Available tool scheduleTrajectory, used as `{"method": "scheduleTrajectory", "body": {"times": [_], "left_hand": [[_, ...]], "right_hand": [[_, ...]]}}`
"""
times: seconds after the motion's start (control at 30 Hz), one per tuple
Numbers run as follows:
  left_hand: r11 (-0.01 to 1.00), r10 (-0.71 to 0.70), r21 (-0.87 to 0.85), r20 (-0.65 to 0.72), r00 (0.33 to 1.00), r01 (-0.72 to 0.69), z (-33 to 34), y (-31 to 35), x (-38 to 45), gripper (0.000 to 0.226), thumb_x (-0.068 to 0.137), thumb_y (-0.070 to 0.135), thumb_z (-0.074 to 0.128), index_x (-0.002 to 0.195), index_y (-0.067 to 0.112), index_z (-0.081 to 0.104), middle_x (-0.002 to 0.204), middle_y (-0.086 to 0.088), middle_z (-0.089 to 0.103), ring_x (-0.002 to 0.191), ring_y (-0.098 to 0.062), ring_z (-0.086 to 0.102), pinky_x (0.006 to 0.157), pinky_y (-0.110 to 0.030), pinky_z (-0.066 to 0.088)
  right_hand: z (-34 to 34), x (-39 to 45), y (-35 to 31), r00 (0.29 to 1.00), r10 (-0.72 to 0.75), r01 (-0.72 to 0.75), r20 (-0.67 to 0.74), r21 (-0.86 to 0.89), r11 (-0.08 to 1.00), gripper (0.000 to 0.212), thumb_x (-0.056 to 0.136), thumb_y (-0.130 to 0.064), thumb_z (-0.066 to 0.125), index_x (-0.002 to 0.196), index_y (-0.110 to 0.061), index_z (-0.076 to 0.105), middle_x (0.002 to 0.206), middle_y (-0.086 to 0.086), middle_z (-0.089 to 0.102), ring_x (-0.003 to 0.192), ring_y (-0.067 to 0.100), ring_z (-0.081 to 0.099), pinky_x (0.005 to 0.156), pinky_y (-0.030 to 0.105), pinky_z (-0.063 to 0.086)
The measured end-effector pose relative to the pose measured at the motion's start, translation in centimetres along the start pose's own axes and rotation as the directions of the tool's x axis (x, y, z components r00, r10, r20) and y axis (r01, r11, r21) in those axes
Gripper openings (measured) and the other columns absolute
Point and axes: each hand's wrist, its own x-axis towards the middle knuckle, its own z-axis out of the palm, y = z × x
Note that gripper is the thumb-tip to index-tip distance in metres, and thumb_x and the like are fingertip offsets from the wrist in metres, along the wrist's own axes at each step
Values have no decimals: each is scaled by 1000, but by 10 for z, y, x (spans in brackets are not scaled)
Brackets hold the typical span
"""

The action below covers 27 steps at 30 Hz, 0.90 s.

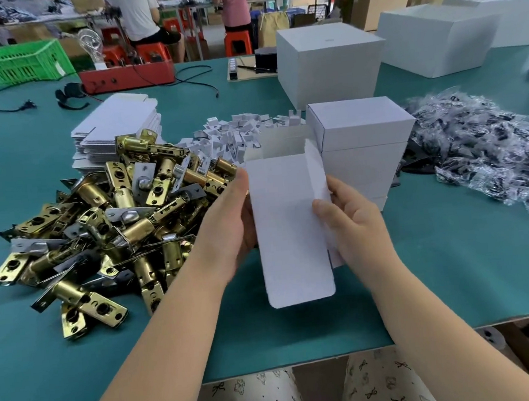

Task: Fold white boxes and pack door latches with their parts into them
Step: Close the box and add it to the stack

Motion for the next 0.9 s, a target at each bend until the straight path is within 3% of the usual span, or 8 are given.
{"method": "scheduleTrajectory", "body": {"times": [0.07, 0.13, 0.2, 0.3, 0.47, 0.57, 0.7, 0.9], "left_hand": [[976, 157, 159, -38, 987, -150, 6, -5, -2, 44, 94, 56, 39, 131, 34, 48, 111, 16, 70, 106, -7, 67, 77, -21, 55], [927, 297, 252, -46, 954, -277, 11, -10, -4, 41, 97, 48, 38, 137, 40, 36, 120, 21, 63, 113, -4, 61, 85, -23, 53], [898, 358, 307, -96, 929, -314, 14, -11, -5, 50, 95, 48, 40, 143, 45, 24, 139, 15, 53, 125, -7, 54, 99, -33, 50], [920, 333, 251, -92, 938, -302, 16, -11, -7, 44, 94, 41, 46, 132, 55, 28, 127, 7, 62, 111, -10, 64, 90, -33, 55], [976, 177, 124, 24, 984, -179, 13, -7, -3, 39, 103, 22, 44, 138, 40, 43, 111, 37, 63, 107, 7, 62, 78, -10, 50], [994, 91, 57, 60, 994, -94, 10, -5, -3, 39, 96, 20, 56, 127, 44, 55, 116, 19, 68, 101, -1, 67, 75, -17, 54], [992, 63, 105, 78, 995, -71, 8, -3, -4, 31, 92, 24, 56, 114, 42, 66, 102, 11, 72, 90, -6, 69, 70, -20, 54], [993, 23, 113, 83, 996, -33, 8, 0, -6, 22, 84, 35, 53, 83, 40, 75, 77, 8, 68, 70, -6, 63, 62, -24, 51]], "right_hand": [[4, -3, 1, 992, -11, 29, 127, -136, 990, 47, 83, -36, 52, 130, -43, 50, 121, -18, 64, 111, 10, 60, 90, 35, 50], [6, -6, -1, 973, -8, 69, 230, -259, 964, 38, 84, -49, 48, 121, -55, 50, 113, -25, 64, 104, 2, 61, 83, 30, 49], [7, -7, -3, 975, -21, 68, 222, -206, 976, 29, 82, -52, 49, 109, -60, 54, 108, -24, 66, 100, 2, 63, 81, 29, 49], [5, -6, -2, 990, -43, 49, 132, -38, 998, 48, 77, -49, 59, 121, -64, 43, 120, -15, 64, 110, 12, 62, 91, 38, 52], [0, 0, -1, 998, -3, -9, 69, 169, 986, 58, 80, -28, 62, 130, -50, 40, 114, -18, 67, 105, 13, 65, 82, 31, 54], [0, 0, -4, 998, 39, -51, 55, 231, 972, 57, 81, -21, 57, 133, -38, 41, 111, -16, 68, 103, 14, 66, 78, 29, 55], [1, -2, -7, 997, 39, -52, 61, 245, 968, 53, 83, -18, 56, 134, -25, 43, 109, -10, 69, 98, 13, 67, 73, 26, 54], [2, -3, -5, 1000, -14, 13, 12, 130, 991, 45, 81, -27, 62, 121, -45, 50, 98, -12, 69, 91, 9, 66, 73, 25, 54]]}}
